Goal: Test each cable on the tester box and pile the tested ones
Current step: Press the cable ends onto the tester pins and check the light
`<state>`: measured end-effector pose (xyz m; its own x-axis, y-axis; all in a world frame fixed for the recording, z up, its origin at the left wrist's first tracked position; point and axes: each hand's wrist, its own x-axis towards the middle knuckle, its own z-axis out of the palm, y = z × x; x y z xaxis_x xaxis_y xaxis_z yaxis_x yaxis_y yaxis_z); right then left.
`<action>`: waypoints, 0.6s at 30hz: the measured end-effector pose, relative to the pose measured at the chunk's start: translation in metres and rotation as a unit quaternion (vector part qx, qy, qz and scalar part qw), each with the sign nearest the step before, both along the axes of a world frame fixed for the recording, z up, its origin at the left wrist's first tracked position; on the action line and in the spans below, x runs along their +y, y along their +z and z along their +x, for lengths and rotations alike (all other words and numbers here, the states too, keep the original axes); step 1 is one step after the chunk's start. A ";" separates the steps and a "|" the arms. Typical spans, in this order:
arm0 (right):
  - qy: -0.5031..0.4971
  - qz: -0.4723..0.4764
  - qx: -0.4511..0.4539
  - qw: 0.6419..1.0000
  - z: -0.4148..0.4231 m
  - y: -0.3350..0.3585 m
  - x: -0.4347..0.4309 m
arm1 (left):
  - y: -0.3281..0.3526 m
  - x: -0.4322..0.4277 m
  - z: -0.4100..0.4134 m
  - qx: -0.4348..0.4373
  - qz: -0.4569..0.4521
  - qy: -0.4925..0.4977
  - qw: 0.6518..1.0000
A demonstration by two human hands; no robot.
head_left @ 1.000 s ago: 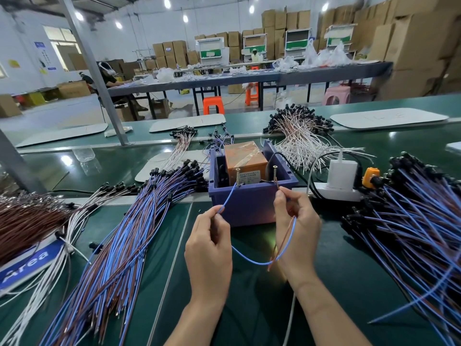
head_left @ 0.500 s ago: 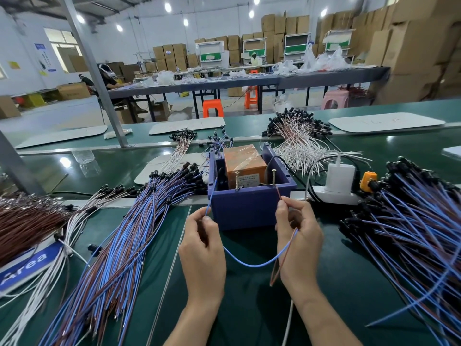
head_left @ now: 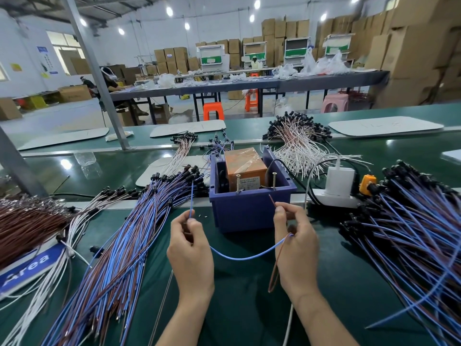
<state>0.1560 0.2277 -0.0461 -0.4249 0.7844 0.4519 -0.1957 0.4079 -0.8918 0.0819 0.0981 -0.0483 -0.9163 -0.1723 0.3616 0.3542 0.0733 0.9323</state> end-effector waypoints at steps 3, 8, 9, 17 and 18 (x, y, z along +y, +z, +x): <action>-0.015 -0.012 0.006 1.000 0.001 0.002 0.001 | -0.004 -0.004 -0.005 -0.035 -0.017 -0.001 0.999; -0.057 0.046 -0.002 0.997 0.008 0.017 0.005 | 0.007 -0.017 0.001 -0.045 -0.049 0.054 0.996; -0.060 0.064 -0.004 0.996 0.010 0.021 0.006 | 0.014 -0.021 0.006 -0.014 -0.052 0.071 0.996; -0.090 0.408 -0.072 0.906 0.025 0.097 0.001 | 0.104 -0.009 0.068 0.219 -0.285 -0.213 0.909; -0.092 0.434 -0.082 0.893 0.028 0.108 0.000 | 0.113 -0.005 0.073 0.229 -0.293 -0.220 0.902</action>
<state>0.1844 0.2276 0.0618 -0.4416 0.2325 0.8666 0.0494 0.9707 -0.2353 0.1549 0.0928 0.0651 -0.5807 0.5157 0.6299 0.8072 0.2642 0.5278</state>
